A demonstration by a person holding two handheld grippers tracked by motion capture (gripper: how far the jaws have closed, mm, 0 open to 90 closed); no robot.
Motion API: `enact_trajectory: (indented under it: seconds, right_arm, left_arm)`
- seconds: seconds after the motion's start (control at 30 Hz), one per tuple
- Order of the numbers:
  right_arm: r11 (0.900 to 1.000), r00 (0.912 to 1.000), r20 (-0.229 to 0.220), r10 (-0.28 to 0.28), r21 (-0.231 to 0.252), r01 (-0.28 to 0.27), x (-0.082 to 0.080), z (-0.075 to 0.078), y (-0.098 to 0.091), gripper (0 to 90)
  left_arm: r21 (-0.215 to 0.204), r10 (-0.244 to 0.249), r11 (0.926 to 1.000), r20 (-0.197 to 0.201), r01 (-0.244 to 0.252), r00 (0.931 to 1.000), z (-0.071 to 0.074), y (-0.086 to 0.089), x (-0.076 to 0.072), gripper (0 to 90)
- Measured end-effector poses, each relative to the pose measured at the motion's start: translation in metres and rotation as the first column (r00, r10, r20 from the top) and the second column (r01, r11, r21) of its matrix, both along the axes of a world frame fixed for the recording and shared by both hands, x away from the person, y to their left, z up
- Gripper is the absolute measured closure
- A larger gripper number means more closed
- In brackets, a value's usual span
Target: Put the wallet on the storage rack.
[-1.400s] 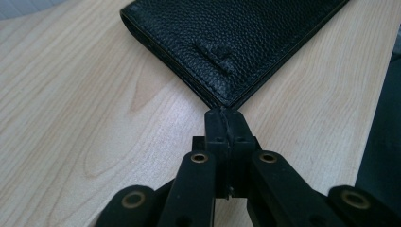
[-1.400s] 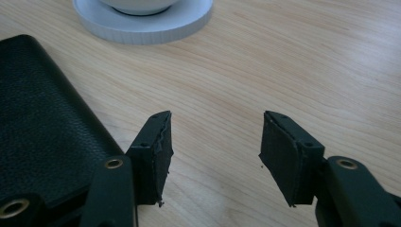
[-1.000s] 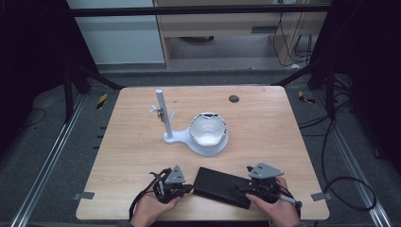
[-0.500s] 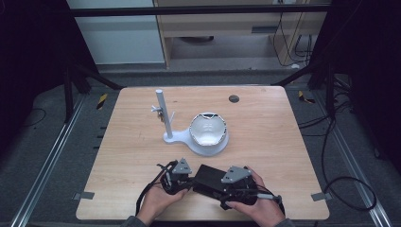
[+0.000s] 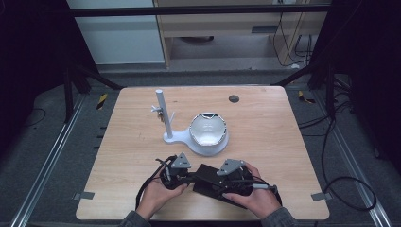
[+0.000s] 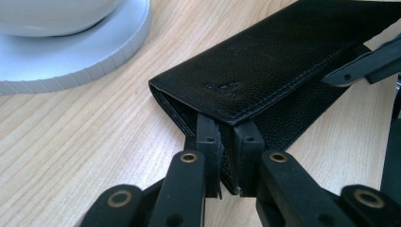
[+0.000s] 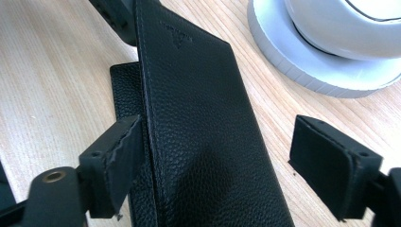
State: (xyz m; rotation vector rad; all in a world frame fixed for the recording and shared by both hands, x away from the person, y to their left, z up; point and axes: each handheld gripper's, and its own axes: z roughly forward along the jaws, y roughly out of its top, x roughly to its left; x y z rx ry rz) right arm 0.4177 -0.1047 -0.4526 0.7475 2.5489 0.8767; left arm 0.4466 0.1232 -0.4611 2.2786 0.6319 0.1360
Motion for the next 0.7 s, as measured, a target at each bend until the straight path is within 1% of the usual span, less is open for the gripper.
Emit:
enact_trajectory:
  seconds: [0.17, 0.7]
  right_arm:
    - [0.9997, 0.9999, -0.015, 0.009, -0.023, -0.009, 0.0031, -0.0047, 0.0011, 21.2]
    - [0.9994, 0.9996, -0.026, -0.002, -0.035, 0.001, 0.0074, -0.0077, 0.0018, 19.7]
  left_arm:
    - [0.008, -0.003, 1.0, 0.005, 0.003, 1.0, 0.0033, -0.0012, 0.002, 83.6]
    - [0.008, 0.003, 1.0, 0.006, -0.003, 1.0, 0.0065, -0.0012, 0.0055, 83.6]
